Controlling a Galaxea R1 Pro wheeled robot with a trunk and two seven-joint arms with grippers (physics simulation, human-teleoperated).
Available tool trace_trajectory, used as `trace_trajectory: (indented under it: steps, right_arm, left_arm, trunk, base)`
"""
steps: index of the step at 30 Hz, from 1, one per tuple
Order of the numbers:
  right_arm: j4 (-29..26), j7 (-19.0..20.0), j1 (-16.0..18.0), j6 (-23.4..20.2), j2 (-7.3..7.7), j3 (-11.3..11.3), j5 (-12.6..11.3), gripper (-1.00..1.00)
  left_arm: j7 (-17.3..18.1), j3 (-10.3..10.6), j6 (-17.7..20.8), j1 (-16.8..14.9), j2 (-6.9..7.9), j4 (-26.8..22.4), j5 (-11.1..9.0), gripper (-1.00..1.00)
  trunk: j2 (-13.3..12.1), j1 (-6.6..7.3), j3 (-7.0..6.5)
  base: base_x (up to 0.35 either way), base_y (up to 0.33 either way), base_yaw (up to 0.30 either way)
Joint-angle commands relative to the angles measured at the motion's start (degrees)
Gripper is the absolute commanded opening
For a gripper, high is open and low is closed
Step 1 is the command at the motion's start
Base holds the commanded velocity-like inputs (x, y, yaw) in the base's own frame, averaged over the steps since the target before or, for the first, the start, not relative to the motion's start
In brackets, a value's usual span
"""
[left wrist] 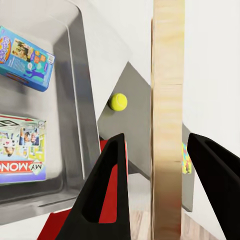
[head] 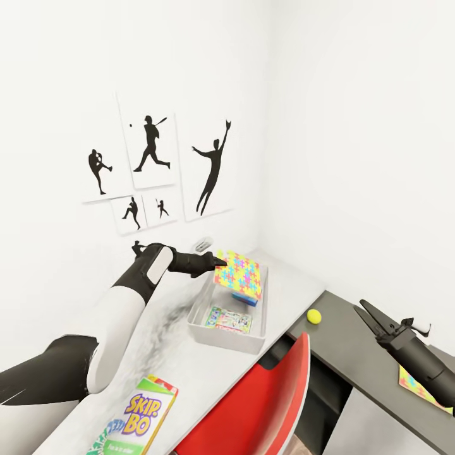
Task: Put all the toys in the child's room - the three board games (two on the bed and one on the table), the two jigsaw puzzles on the table, and the tennis ball on the table - inside the toy box on the table in the child's room.
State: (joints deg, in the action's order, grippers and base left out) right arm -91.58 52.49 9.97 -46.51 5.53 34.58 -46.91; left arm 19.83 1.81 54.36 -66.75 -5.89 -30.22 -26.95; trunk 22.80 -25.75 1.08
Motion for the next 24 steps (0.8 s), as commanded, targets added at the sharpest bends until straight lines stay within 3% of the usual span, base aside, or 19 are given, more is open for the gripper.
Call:
trace_trajectory:
  steps: [1,7,18,24]
  right_arm:
    - [0.0,0.1,0.1,-0.3,0.00,0.0,-0.1,1.00]
    - [0.0,0.1,0.1,-0.3,0.00,0.0,-0.1,1.00]
    - [0.0,0.1,0.1,-0.3,0.00,0.0,-0.1,1.00]
    - [0.0,0.1,0.1,-0.3,0.00,0.0,-0.1,1.00]
  left_arm:
    - [0.4,0.0,0.1,0.0,0.01,0.0,0.4,-1.00]
    - [0.4,0.0,0.0,0.0,-0.02,0.0,0.3,-1.00]
    - [0.4,0.0,0.0,0.0,-0.48,0.0,0.3,-1.00]
    - [0.4,0.0,0.0,0.0,-0.52,0.0,0.3,-1.00]
  trunk:
    - [0.1,-0.04,0.11]
    - [0.1,-0.04,0.11]
    - [0.1,-0.04,0.11]
    - [0.1,-0.04,0.11]
  base:
    - [0.007,-0.012,0.005]
    - [0.067,-0.102,0.114]
    - [0.034,-0.049,0.258]
    - [0.001,-0.002,0.075]
